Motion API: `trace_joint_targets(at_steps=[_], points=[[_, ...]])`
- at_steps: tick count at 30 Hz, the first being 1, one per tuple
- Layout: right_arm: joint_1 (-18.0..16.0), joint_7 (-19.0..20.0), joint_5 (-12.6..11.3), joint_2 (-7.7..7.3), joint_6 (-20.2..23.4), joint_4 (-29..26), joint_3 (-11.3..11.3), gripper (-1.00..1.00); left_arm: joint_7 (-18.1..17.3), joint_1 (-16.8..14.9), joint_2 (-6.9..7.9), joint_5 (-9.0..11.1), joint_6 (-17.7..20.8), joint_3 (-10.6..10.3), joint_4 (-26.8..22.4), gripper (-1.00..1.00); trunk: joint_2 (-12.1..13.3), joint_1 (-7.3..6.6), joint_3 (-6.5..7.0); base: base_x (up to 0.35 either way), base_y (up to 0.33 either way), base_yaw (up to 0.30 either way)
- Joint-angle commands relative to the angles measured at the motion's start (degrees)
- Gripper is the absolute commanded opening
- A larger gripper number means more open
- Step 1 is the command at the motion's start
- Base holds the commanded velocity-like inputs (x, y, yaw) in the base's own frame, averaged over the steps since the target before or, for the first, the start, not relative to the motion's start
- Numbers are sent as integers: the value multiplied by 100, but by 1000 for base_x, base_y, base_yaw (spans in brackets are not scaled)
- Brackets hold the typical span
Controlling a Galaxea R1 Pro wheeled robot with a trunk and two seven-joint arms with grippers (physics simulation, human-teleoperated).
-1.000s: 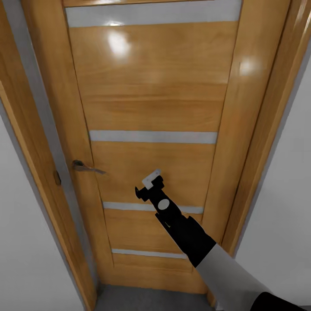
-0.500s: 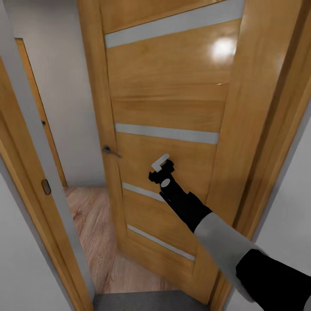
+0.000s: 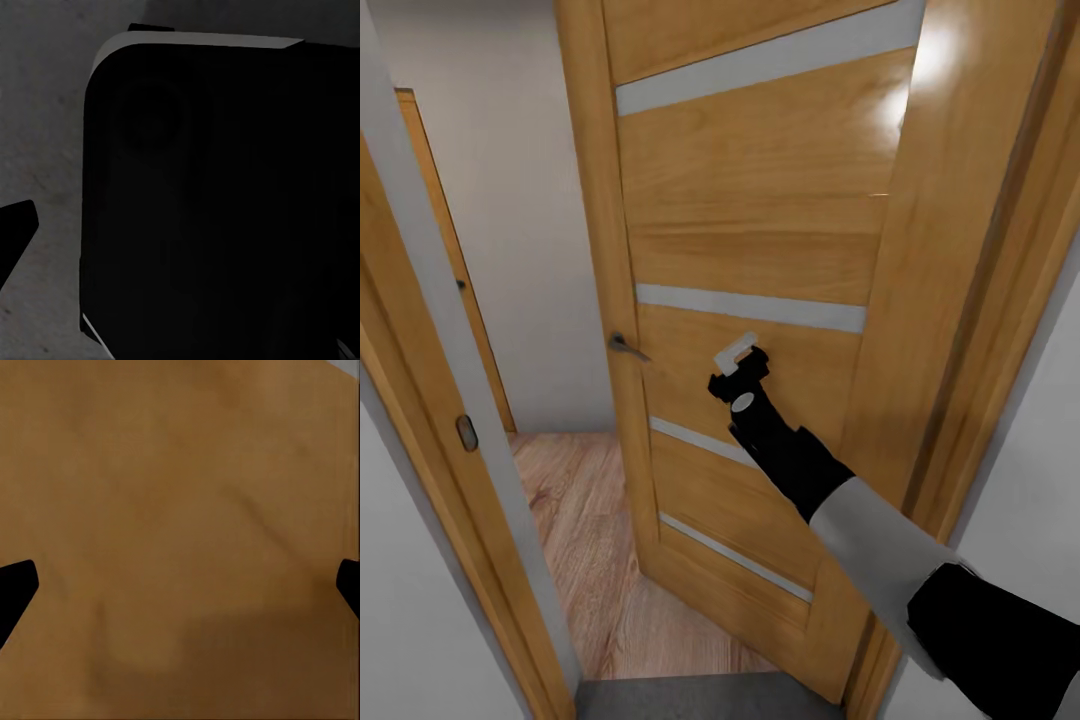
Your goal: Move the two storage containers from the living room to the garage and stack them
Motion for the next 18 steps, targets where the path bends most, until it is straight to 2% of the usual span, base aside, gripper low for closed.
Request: trace_joint_targets(at_steps=[1, 10, 18], points=[[-4, -9, 18, 0, 86, -40, 15, 100, 2, 1, -1, 57, -10, -1, -5, 100, -3, 0, -6, 0, 0, 0], [23, 1, -620, 0, 453, -458, 79, 100, 1, 1, 0, 57, -10, -1, -5, 100, -3, 0, -6, 0, 0, 0], [24, 7, -688, 0, 481, -487, 83, 100, 2, 1, -1, 57, -10, -1, -5, 100, -3, 0, -6, 0, 0, 0]])
